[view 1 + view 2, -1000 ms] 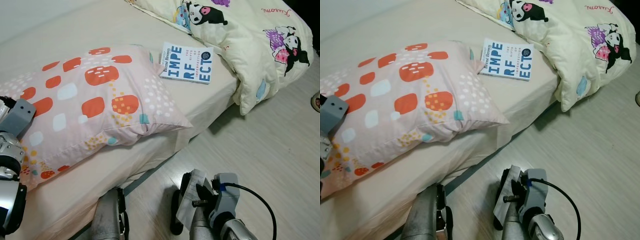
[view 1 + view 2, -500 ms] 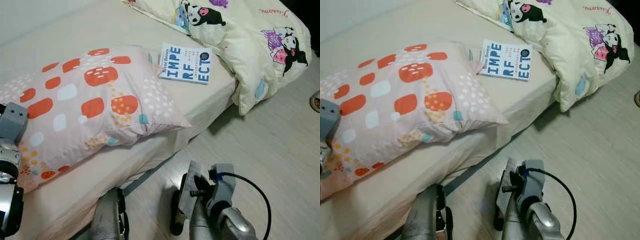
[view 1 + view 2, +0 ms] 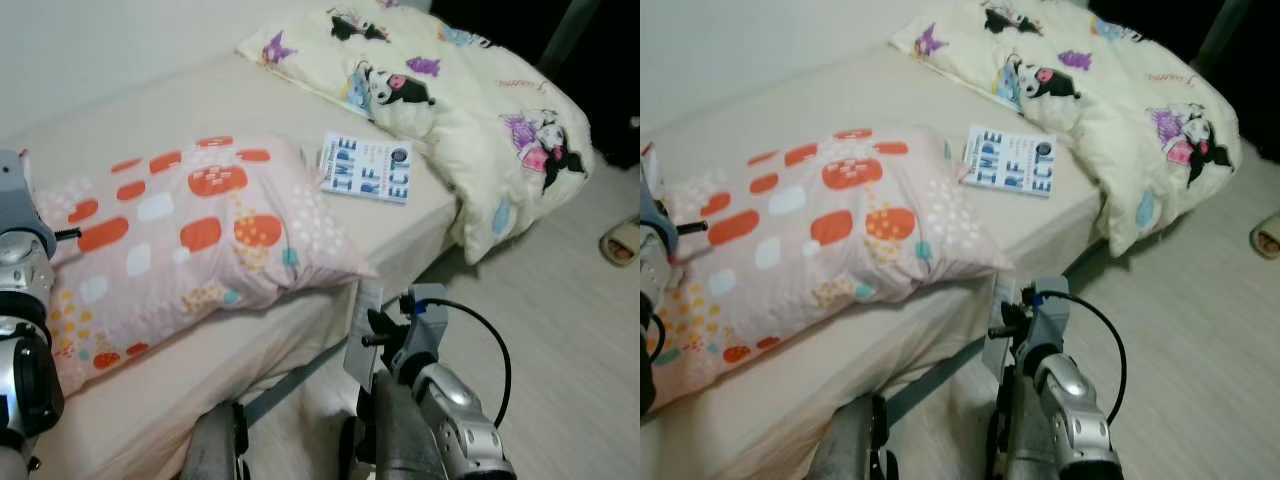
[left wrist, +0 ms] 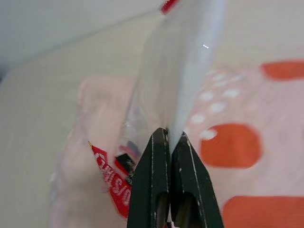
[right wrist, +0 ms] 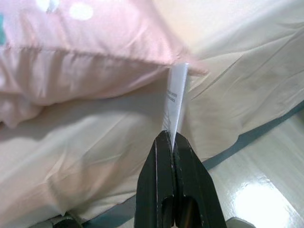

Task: Clean up the room

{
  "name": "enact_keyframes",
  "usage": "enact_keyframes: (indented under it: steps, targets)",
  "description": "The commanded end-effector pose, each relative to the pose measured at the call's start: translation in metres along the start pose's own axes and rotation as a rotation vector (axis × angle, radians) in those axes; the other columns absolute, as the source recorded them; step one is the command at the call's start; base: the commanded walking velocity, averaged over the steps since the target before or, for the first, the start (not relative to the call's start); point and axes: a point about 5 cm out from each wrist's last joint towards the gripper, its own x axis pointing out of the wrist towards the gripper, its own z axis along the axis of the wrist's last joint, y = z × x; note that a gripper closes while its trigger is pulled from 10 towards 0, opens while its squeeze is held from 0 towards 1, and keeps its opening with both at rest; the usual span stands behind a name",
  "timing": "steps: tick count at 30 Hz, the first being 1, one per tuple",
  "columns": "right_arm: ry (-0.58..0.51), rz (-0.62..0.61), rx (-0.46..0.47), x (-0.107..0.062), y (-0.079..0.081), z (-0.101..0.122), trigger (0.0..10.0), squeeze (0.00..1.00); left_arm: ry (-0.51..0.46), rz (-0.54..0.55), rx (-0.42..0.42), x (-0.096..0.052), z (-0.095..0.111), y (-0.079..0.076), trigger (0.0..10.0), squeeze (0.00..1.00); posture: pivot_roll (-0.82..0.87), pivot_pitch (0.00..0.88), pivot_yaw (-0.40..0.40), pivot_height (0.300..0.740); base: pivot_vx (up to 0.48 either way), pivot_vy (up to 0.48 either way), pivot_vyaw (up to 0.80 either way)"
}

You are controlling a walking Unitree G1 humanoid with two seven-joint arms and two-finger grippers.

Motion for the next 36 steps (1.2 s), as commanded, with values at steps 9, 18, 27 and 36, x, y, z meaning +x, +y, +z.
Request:
enact_keyframes:
  steps: [9,18,27,36]
  targets:
    - [-0.069,0.031,0.039,0.019,-0.006,0.022,10.0,0.0,-0.093,-0.321,-0.27,-0.007,-0.005,-0.011,0.5,0.0,-0.09,0.079,-0.02,0.615,0.0,0.0,0.0]
    - [-0.069,0.035,0.041,0.025,-0.009,0.022,10.0,0.0,-0.041,-0.652,-0.461,-0.039,-0.058,-0.064,0.0,0.0,-0.09,0.063,-0.021,0.645,0.0,0.0,0.0]
    - [-0.089,0.054,0.06,0.031,-0.006,0.025,10.0,0.0,0.054,-1.161,-0.618,-0.121,-0.097,-0.148,0.0,0.0,-0.08,0.039,-0.018,0.674,0.0,0.0,0.0]
    - [-0.085,0.069,0.056,0.034,-0.004,0.024,10.0,0.0,0.09,-1.191,-0.658,-0.145,-0.111,-0.16,0.0,0.0,-0.06,0.029,-0.033,0.693,0.0,0.0,0.0]
